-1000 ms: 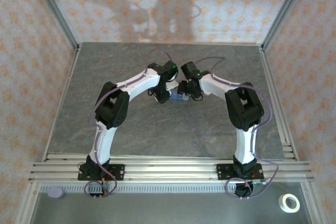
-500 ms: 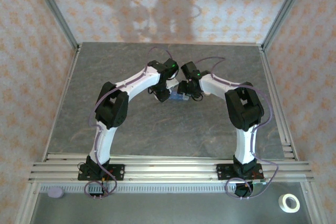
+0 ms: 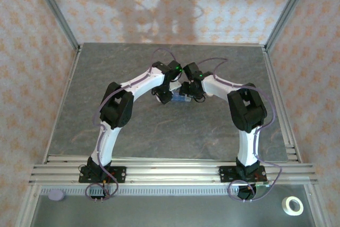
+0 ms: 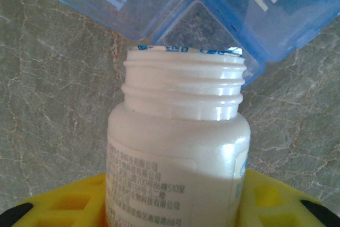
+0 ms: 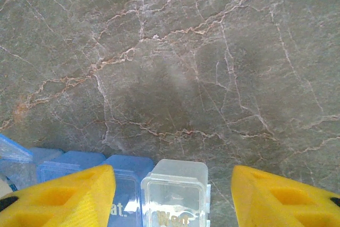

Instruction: Sort the pills into containers

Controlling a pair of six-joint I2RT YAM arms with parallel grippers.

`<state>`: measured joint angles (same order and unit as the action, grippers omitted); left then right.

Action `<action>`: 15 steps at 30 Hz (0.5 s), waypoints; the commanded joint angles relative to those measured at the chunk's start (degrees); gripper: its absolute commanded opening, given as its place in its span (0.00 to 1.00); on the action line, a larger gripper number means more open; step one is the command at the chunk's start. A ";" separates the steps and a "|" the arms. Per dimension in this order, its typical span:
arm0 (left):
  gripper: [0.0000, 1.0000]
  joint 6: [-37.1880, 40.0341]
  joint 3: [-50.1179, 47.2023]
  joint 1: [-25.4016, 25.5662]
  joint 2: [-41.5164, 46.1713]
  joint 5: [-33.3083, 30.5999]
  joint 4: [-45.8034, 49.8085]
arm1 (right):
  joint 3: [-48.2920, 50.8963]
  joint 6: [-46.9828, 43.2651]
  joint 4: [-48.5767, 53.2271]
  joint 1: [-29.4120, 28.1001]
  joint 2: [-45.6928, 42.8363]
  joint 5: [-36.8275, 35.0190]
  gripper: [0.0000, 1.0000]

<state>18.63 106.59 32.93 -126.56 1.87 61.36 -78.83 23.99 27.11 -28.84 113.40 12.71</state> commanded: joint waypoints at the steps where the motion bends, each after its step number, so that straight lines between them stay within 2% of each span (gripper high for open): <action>1: 0.00 1.58 1.82 0.85 -1.45 -2.34 2.78 | 0.84 0.82 0.48 -0.34 1.21 -0.19 0.60; 15: 0.00 1.90 1.23 0.82 1.02 -2.62 2.76 | 2.07 1.82 -0.21 -0.34 0.43 1.13 0.60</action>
<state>19.62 107.00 33.30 -126.80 0.78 62.19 -78.30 24.86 26.22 -28.84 113.43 13.61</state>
